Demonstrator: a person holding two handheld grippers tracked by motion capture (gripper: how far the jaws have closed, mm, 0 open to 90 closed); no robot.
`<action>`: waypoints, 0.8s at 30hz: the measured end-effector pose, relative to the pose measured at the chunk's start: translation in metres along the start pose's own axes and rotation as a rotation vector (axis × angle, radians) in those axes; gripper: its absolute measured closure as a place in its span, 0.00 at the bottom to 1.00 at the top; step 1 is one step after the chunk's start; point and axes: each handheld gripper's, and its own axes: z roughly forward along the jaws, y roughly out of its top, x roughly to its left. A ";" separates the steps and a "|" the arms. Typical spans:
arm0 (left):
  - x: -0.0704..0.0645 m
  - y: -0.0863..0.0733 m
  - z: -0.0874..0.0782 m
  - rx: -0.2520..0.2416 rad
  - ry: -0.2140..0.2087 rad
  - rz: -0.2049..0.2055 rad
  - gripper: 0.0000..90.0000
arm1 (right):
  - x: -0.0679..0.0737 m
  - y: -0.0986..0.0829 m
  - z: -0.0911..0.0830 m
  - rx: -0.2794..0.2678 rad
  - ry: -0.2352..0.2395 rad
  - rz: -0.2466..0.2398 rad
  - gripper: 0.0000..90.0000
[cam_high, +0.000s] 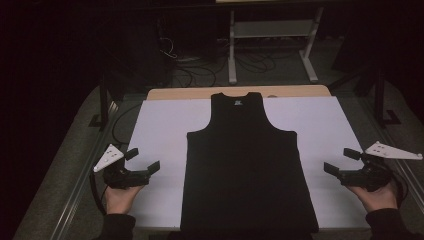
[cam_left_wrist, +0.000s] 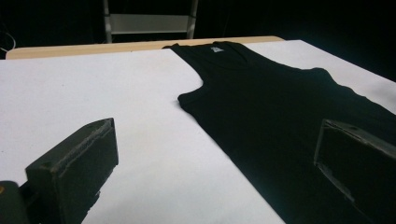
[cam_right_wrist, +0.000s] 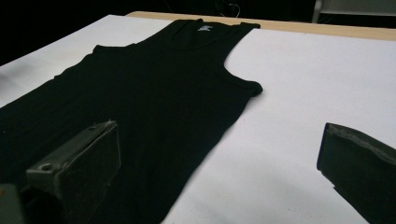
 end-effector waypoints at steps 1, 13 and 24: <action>0.000 0.000 0.000 0.001 0.001 -0.001 0.00 | 0.000 0.000 0.000 0.000 0.002 0.000 0.00; -0.001 0.000 0.001 0.005 -0.007 0.008 0.00 | 0.001 0.000 0.001 0.007 0.005 -0.009 0.00; -0.001 0.001 0.002 0.007 -0.010 0.014 0.00 | 0.002 0.001 0.002 0.015 0.011 -0.014 0.00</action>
